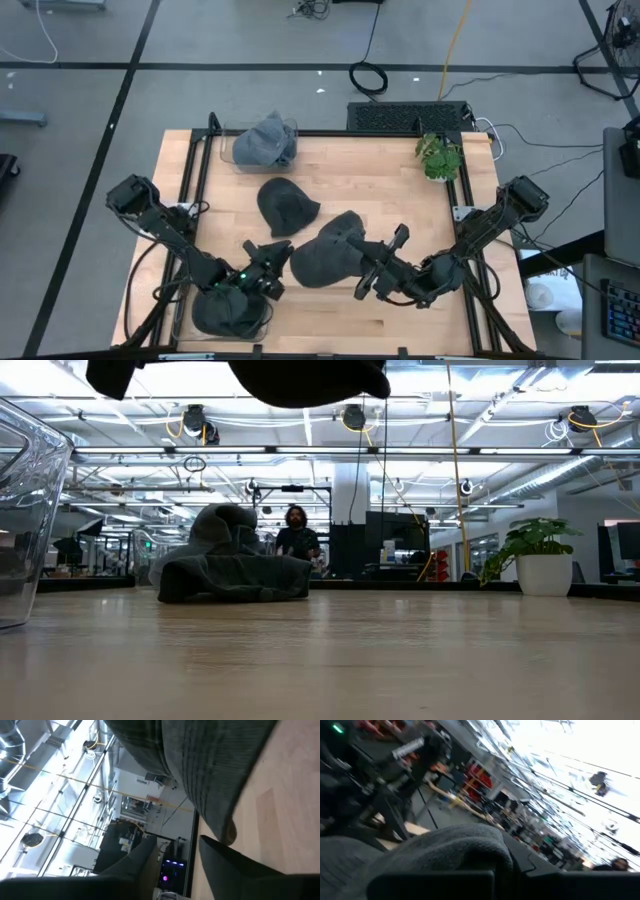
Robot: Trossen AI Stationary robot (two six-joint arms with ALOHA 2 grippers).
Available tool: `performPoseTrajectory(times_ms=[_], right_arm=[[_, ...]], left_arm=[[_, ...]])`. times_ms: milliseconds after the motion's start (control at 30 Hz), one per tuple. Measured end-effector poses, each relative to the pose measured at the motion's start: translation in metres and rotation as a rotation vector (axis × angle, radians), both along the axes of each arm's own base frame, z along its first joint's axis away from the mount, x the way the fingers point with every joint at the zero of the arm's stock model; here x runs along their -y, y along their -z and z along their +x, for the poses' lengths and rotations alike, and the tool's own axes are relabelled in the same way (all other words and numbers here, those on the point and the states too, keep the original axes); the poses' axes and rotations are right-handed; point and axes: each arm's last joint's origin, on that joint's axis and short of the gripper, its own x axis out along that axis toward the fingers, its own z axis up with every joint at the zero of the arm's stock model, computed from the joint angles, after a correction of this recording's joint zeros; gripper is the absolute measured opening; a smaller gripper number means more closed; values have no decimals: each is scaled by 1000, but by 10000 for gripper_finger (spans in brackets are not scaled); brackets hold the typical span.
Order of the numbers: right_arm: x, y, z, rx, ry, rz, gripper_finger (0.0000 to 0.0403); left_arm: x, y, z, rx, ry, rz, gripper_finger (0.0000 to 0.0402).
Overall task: Pick & Place hat
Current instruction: Put the bottom black cap into the bottom transparent bin
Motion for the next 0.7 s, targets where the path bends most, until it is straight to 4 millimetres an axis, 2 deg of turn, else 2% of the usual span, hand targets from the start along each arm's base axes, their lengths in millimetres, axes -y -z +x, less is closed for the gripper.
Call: performPoseTrajectory(times_ms=[167,267,700], right_arm=[[4,-1,0,-36,56,-20,0],[6,-3,0,-32,69,-13,0],[10,-3,4,-15,50,-20,0]], left_arm=[[-1,0,1,5,4,-9,203],[0,0,1,25,17,-37,218],[11,0,-6,78,108,-134,223]])
